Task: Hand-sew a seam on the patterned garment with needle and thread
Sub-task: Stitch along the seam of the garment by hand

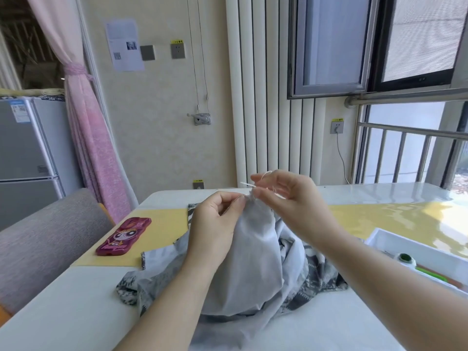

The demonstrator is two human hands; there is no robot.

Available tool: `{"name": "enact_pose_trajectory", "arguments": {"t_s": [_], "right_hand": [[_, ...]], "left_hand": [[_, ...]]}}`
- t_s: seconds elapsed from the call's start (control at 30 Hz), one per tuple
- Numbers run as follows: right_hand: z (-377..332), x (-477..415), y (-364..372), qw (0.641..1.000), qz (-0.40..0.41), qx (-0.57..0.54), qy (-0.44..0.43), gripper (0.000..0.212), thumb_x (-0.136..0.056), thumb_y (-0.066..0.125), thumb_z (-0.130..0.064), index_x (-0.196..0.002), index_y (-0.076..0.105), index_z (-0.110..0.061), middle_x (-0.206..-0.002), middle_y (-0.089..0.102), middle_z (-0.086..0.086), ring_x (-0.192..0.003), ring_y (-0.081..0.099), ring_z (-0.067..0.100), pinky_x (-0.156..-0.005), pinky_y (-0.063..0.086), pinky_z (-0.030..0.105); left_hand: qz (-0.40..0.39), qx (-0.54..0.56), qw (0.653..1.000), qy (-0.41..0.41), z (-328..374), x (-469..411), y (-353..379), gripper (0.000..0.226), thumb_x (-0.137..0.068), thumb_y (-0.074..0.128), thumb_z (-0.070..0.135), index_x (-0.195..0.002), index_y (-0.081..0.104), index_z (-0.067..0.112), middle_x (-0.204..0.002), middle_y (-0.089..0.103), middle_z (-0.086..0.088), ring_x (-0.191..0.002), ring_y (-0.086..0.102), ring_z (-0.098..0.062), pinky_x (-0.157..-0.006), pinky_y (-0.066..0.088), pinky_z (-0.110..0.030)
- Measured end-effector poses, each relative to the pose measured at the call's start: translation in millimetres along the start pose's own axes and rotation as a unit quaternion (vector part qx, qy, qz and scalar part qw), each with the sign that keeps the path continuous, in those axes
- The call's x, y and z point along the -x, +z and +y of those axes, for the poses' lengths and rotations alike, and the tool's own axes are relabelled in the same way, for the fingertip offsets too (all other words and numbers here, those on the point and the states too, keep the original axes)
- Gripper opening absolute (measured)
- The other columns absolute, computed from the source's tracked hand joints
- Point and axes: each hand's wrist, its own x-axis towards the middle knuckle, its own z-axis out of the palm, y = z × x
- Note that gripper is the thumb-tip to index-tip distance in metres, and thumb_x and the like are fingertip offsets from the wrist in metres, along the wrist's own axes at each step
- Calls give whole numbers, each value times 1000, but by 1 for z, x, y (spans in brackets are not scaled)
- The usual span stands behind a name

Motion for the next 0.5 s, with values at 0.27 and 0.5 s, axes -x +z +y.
{"name": "enact_pose_trajectory", "arguments": {"t_s": [0.27,0.5], "right_hand": [[14,5,-8,995,-28,-74,69,9,-73,77,-9,-70,70,-11,-77,74,3,-78,70,16,-83,55,37],[8,8,-35,969,-124,-158,144,13,-60,72,-4,-69,63,1,-69,71,8,-66,68,13,-63,54,18]], "left_hand": [[-62,-16,998,-16,2,3,-3,7,-89,64,15,-85,70,17,-82,73,7,-81,65,-2,-73,45,-9],[-184,-49,978,-83,3,6,-13,12,-80,73,33,-85,75,21,-86,74,8,-87,66,-11,-88,48,-33]]}}
